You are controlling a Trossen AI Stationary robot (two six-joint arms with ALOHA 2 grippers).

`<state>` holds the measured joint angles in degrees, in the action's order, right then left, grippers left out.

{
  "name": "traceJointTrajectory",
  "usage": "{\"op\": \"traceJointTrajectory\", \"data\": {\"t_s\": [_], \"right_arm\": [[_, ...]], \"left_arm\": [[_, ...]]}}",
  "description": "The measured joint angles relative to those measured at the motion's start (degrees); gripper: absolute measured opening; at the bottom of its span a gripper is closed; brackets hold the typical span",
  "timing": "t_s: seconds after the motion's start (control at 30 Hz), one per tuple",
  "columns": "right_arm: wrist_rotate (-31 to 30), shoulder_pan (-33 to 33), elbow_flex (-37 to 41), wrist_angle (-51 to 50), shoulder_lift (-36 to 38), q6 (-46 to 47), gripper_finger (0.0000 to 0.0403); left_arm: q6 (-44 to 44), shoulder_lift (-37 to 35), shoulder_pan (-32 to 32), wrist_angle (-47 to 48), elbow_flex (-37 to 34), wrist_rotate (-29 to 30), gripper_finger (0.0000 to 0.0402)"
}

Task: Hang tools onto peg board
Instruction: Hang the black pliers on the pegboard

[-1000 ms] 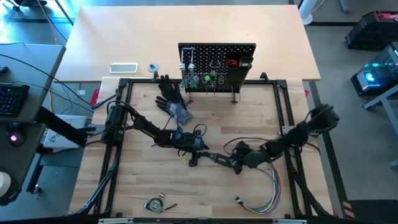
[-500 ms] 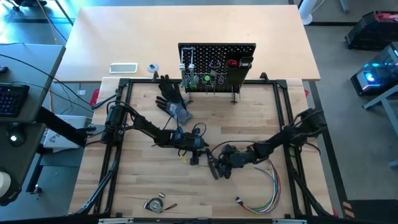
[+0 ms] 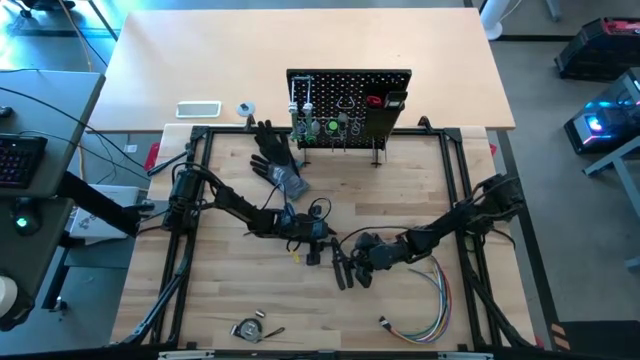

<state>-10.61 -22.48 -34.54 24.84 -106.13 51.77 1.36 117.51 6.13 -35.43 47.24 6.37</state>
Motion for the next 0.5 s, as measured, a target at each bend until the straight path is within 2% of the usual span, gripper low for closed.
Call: {"op": "traceJointTrajectory", "data": {"t_s": [0.2, 0.5], "right_arm": [[-0.11, 0.00, -0.17, 0.00, 0.00, 0.46, 0.0004], [-0.07, 0.00, -0.17, -0.22, 0.22, 0.55, 0.0004]], "left_arm": [[-2.00, -3.05, -0.28, 2.23, -0.11, 0.35, 0.0146], [-6.82, -11.09, -0.37, 8.79, -0.15, 4.92, 0.0146]]}}
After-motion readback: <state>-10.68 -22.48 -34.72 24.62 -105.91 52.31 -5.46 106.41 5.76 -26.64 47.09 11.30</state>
